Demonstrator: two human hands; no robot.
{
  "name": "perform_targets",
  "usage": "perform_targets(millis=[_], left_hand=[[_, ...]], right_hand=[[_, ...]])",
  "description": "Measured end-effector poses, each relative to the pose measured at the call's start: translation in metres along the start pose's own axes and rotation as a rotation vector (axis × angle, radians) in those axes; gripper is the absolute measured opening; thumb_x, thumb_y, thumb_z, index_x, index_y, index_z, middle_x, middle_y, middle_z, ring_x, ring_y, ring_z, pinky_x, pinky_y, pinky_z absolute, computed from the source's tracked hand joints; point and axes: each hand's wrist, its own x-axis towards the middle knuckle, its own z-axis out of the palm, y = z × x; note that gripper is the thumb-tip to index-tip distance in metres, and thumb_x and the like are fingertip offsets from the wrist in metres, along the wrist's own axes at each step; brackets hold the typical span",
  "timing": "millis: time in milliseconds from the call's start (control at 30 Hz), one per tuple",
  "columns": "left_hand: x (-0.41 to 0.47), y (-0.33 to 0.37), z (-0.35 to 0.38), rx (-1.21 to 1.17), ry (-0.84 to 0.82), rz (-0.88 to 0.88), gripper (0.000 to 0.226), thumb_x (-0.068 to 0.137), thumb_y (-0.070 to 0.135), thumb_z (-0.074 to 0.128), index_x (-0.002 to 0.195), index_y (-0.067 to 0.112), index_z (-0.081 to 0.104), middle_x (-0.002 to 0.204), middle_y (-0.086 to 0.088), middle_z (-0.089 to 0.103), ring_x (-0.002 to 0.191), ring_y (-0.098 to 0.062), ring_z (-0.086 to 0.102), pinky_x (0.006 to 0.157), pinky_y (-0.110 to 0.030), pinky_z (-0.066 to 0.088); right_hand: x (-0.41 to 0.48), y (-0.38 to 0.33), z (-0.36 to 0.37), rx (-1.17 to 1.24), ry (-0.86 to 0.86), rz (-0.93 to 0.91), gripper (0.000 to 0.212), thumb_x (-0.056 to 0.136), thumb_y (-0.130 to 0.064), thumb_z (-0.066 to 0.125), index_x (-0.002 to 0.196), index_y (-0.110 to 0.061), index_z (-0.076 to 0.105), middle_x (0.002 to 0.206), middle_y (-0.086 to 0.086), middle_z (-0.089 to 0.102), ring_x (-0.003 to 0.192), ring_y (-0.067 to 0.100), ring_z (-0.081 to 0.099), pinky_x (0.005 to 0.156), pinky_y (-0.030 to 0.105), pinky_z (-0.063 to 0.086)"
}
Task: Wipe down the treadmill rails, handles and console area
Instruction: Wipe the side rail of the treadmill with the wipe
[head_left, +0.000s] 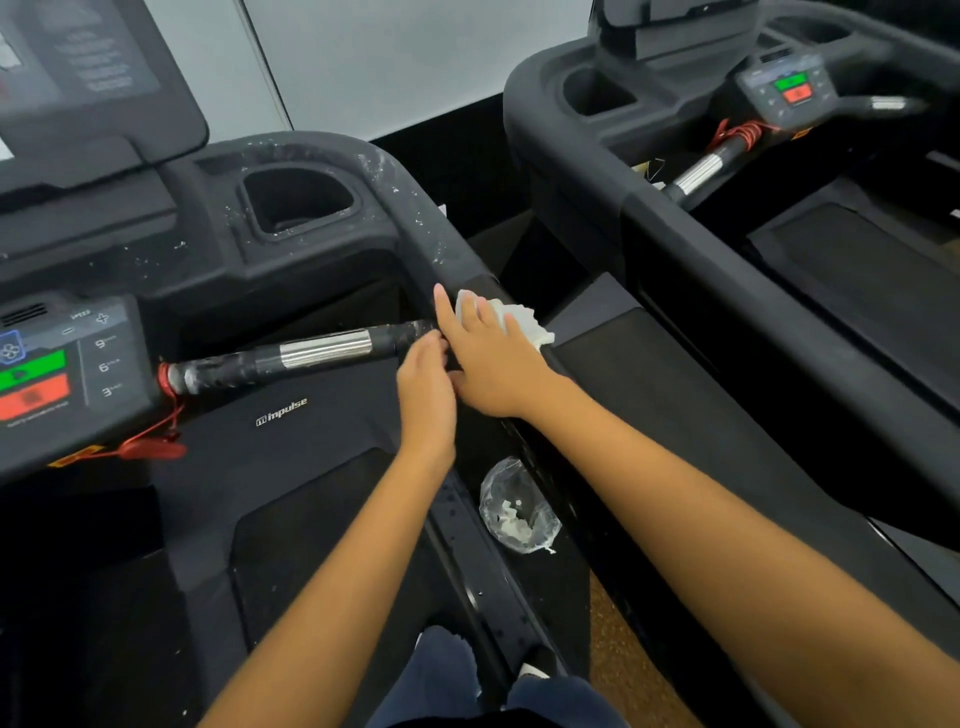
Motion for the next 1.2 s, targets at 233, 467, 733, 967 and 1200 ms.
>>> perform_targets(millis=[233, 467, 733, 967, 1200], left_hand=[[0.02, 0.007, 0.068, 0.142, -0.128, -0.274, 0.1, 0.069, 0.083, 0.029, 0.147, 0.02, 0.031, 0.152, -0.007, 0.036, 0.137, -0.019, 0.039, 0.112, -0.044, 0.033], [0.063, 0.004, 0.076, 0.325, 0.213, -0.192, 0.064, 0.1, 0.035, 0.029, 0.152, 0.005, 0.007, 0.16, -0.007, 0.012, 0.141, -0.028, 0.026, 0.114, -0.043, 0.025], [-0.001, -0.065, 0.054, 0.14, -0.026, -0.189, 0.051, 0.094, 0.056, 0.033, 0.137, 0.028, 0.035, 0.123, 0.0, 0.061, 0.109, -0.017, 0.061, 0.093, -0.041, 0.051], [0.051, -0.03, 0.046, 0.087, 0.008, -0.304, 0.06, 0.1, 0.047, 0.02, 0.148, 0.012, 0.032, 0.151, -0.015, 0.035, 0.138, -0.035, 0.036, 0.112, -0.048, 0.028], [-0.058, -0.063, 0.052, 0.151, -0.144, -0.328, 0.079, 0.087, 0.071, 0.024, 0.153, 0.03, 0.007, 0.155, 0.005, 0.026, 0.138, -0.017, 0.035, 0.113, -0.044, 0.032]], right_hand=[[-0.039, 0.019, -0.048, 0.75, 0.411, 0.393, 0.056, 0.096, -0.008, 0.043, 0.15, -0.018, 0.031, 0.128, 0.013, 0.059, 0.109, 0.024, 0.059, 0.089, 0.031, 0.048], [-0.043, 0.033, -0.03, 0.647, 0.268, 0.433, 0.049, 0.098, -0.008, 0.035, 0.146, -0.011, 0.035, 0.123, 0.012, 0.059, 0.11, 0.031, 0.055, 0.085, 0.039, 0.046], [-0.032, 0.033, -0.005, 0.45, 0.086, 0.329, 0.05, 0.099, -0.024, 0.039, 0.145, -0.005, 0.03, 0.13, 0.016, 0.047, 0.113, 0.035, 0.052, 0.089, 0.048, 0.046], [-0.038, 0.035, 0.011, 0.191, 0.094, 0.297, 0.057, 0.105, -0.036, 0.026, 0.154, -0.012, 0.008, 0.157, 0.014, 0.022, 0.126, 0.035, 0.045, 0.089, 0.044, 0.045], [-0.059, 0.048, 0.006, 0.296, -0.016, 0.236, 0.061, 0.104, -0.038, 0.028, 0.155, -0.018, 0.001, 0.154, 0.015, 0.023, 0.125, 0.037, 0.044, 0.093, 0.047, 0.043]])
